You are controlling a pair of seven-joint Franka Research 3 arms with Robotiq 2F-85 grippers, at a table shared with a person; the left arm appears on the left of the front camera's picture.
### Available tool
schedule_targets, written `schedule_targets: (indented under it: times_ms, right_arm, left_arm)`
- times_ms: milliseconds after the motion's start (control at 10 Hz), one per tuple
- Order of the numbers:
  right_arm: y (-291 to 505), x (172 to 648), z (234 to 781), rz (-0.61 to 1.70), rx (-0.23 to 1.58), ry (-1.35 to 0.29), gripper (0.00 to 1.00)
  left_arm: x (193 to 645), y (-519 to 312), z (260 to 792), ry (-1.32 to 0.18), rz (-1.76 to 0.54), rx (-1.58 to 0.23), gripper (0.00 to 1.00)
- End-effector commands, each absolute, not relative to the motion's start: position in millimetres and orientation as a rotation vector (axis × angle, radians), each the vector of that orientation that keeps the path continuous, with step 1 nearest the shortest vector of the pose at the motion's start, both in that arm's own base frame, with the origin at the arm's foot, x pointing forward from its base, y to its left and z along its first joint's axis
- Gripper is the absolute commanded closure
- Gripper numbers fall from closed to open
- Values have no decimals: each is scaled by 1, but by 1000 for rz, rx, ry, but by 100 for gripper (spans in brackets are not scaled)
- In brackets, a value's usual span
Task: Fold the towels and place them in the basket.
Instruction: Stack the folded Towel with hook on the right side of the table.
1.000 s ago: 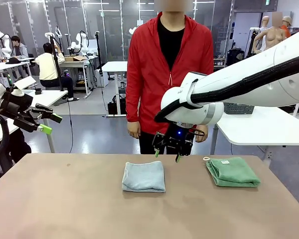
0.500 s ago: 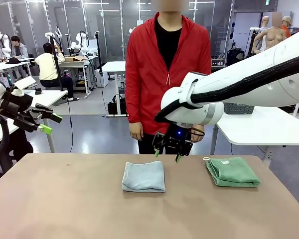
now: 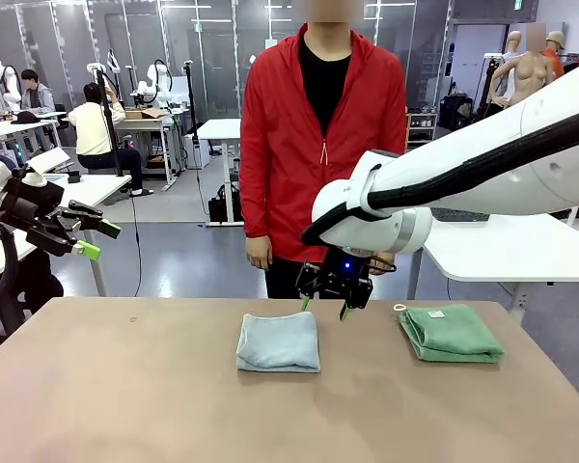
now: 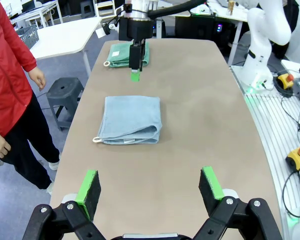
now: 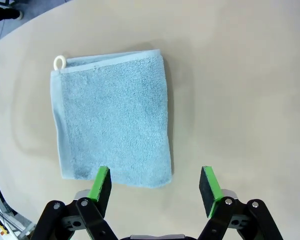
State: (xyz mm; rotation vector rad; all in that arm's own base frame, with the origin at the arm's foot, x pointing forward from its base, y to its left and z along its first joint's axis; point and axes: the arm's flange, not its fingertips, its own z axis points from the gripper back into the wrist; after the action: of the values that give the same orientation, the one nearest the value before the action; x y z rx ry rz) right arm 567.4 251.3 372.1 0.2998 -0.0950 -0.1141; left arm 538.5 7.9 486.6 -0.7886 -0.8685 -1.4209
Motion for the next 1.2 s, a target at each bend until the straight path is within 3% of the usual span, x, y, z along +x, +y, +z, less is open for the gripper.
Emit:
schedule_targets:
  times_ms: [0,1100]
  right_arm:
    - [249,561,351,-103,349,-153,11]
    - [253,567,292,-84,440,-161,11]
  left_arm:
    - [537,7,489,-865,-1429,-784,0]
    - [537,7,489,-865,-1429,-784,0]
